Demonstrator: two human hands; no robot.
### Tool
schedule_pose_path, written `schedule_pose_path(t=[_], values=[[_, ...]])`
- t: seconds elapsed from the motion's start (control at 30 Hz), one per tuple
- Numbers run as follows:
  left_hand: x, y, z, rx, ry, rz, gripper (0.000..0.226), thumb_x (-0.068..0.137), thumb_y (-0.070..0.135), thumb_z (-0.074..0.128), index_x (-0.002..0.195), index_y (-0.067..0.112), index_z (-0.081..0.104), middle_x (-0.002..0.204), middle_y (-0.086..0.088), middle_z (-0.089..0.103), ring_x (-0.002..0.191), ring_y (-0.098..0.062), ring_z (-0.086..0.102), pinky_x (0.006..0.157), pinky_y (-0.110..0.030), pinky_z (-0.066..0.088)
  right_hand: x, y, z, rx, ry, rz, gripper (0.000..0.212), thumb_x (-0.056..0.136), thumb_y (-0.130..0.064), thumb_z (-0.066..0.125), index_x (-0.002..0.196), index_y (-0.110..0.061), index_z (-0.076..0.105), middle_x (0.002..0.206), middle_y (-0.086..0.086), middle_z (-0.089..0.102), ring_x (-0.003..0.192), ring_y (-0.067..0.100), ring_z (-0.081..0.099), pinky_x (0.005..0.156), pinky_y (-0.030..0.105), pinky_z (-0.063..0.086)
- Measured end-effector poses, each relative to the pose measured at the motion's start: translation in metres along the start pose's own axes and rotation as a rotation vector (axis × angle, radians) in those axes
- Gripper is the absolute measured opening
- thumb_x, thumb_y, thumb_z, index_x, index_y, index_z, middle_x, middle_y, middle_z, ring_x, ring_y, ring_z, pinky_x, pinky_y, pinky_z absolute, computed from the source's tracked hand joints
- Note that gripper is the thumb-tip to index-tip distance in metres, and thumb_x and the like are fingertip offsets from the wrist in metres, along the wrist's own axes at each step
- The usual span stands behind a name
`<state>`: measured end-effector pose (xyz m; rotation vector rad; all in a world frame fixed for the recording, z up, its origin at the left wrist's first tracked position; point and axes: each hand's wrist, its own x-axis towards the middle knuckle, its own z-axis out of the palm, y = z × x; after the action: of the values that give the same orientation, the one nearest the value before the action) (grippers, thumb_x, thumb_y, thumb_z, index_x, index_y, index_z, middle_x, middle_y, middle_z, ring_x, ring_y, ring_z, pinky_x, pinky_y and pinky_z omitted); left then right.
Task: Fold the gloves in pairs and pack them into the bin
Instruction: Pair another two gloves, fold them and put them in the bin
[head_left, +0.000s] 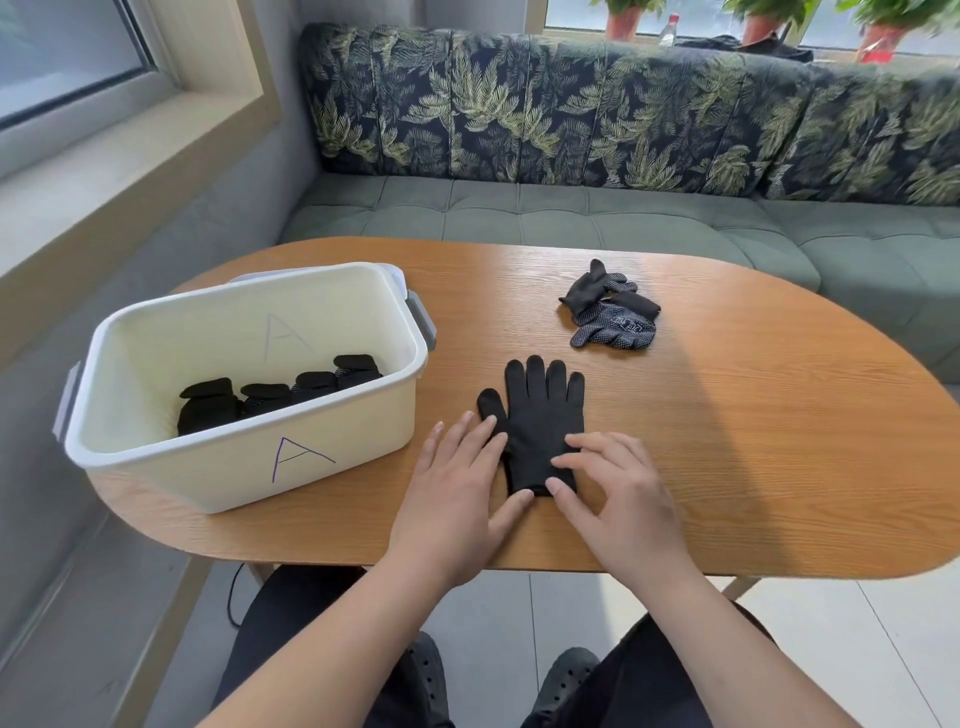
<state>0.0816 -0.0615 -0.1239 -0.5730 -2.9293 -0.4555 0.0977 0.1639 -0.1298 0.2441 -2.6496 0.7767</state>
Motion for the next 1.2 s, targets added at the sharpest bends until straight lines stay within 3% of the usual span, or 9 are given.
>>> schedule_pose_path(t=[0.1,0.2,0.57,0.7,0.8,0.9,1.03,1.2], values=[[-0.004,-0.004,0.003,-0.141,0.121,0.072,0.05,0.105,0.059,0.051,0.147,0.032,0.056,0.163,0.014,0.044,0.16,-0.013,0.022,0.132,-0.043,0.017,-0.002,-0.001,0.0,0.012,0.001,-0.03,0.02,0.088,-0.043,0.085,0.105,-0.032,0.082,0.125,-0.021,0.069,0.127,0.009,0.054,0.102,0.041,0.053],[-0.004,-0.009,0.007,-0.254,0.191,0.13,0.022,0.101,0.045,0.068,0.118,0.031,0.07,0.141,0.016,0.062,0.147,-0.011,0.043,0.118,-0.044,0.039,-0.002,0.0,0.0,0.01,-0.015,-0.054,0.022,0.086,-0.045,0.086,0.104,-0.033,0.083,0.123,-0.023,0.07,0.126,0.008,0.055,0.101,0.041,0.053],[-0.008,-0.006,0.003,-0.327,0.209,0.09,0.004,0.1,0.03,0.072,0.101,0.026,0.072,0.134,0.013,0.068,0.133,-0.007,0.055,0.11,-0.031,0.043,-0.004,0.001,0.002,-0.012,-0.001,-0.069,0.023,0.086,-0.043,0.086,0.105,-0.031,0.085,0.121,-0.02,0.073,0.124,0.009,0.059,0.099,0.039,0.056],[-0.009,-0.005,0.002,-0.321,0.215,0.075,0.004,0.1,0.028,0.072,0.099,0.025,0.069,0.132,0.013,0.067,0.13,-0.005,0.055,0.11,-0.025,0.039,-0.003,0.002,0.003,-0.003,-0.001,-0.082,0.022,0.085,-0.042,0.087,0.104,-0.03,0.085,0.12,-0.02,0.073,0.123,0.01,0.059,0.099,0.039,0.055],[-0.009,-0.005,0.004,-0.286,0.206,0.077,0.004,0.101,0.029,0.067,0.102,0.026,0.065,0.137,0.011,0.064,0.137,-0.008,0.051,0.113,-0.034,0.042,-0.003,0.003,0.004,-0.004,0.003,-0.091,0.021,0.086,-0.042,0.087,0.103,-0.029,0.085,0.119,-0.02,0.074,0.121,0.01,0.06,0.098,0.038,0.056],[-0.007,-0.007,0.007,-0.244,0.193,0.148,0.016,0.103,0.03,0.064,0.118,0.025,0.065,0.151,0.01,0.058,0.152,-0.011,0.039,0.122,-0.035,0.035,-0.003,0.004,0.006,-0.013,0.006,-0.122,0.019,0.088,-0.038,0.085,0.103,-0.026,0.085,0.117,-0.016,0.076,0.121,0.012,0.061,0.098,0.038,0.056],[-0.007,-0.002,0.011,-0.13,0.148,0.16,0.042,0.106,0.044,0.052,0.143,0.028,0.064,0.159,0.013,0.053,0.155,-0.008,0.036,0.127,-0.039,0.029,-0.005,0.004,0.007,-0.032,0.016,-0.141,0.016,0.092,-0.034,0.081,0.103,-0.023,0.085,0.117,-0.013,0.077,0.121,0.013,0.061,0.098,0.039,0.056],[-0.006,-0.005,0.016,-0.127,0.184,0.119,0.041,0.105,0.044,0.054,0.138,0.025,0.07,0.153,0.009,0.059,0.151,-0.013,0.043,0.126,-0.04,0.031,-0.005,0.001,0.004,-0.036,0.019,-0.139,0.016,0.092,-0.035,0.082,0.103,-0.024,0.082,0.116,-0.015,0.076,0.119,0.013,0.06,0.096,0.039,0.056]])
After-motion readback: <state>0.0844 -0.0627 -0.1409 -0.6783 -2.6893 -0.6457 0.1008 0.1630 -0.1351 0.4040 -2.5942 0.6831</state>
